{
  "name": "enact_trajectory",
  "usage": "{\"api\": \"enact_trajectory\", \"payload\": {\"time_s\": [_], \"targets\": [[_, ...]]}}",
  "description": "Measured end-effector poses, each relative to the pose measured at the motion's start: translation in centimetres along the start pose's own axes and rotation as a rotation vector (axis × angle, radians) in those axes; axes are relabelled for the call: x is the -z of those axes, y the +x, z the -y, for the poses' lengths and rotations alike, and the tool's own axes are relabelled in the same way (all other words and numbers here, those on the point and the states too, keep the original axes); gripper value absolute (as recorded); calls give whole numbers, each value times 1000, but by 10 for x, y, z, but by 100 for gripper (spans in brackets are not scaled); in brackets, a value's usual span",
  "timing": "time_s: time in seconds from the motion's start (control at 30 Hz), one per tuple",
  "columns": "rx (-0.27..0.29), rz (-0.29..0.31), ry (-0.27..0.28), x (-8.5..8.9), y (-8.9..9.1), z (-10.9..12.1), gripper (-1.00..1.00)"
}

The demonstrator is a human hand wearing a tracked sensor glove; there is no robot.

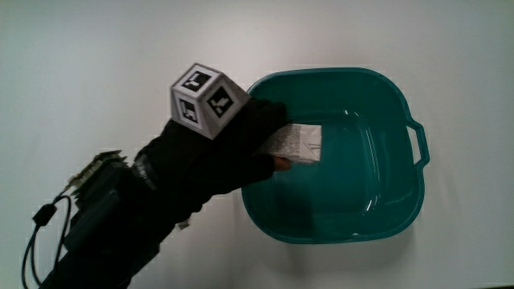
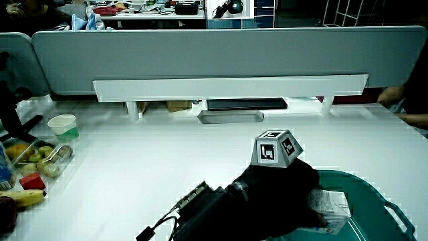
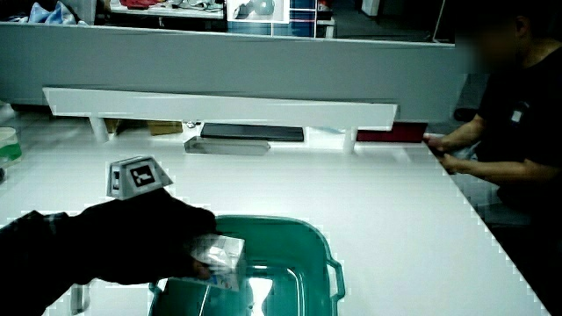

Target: Pick milk from plate

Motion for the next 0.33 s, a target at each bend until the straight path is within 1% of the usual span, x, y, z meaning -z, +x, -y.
{"api": "enact_trajectory", "payload": {"time_s": [0.03,0.1,0.17,0.2,0.23,0.27,0.3,0.33], "targets": [[-90,104,-25,5,-8,2,100],[45,-33,29,-1,-13,6,100],[-82,47,5,-2,-23,14,100],[23,-117,56,-9,-23,17,100],[-104,-38,30,-12,-25,24,100],[-41,-10,49,-19,-24,29,100],[17,82,82,-17,-32,31,100],[-27,-50,90,-18,-37,35,100]]}}
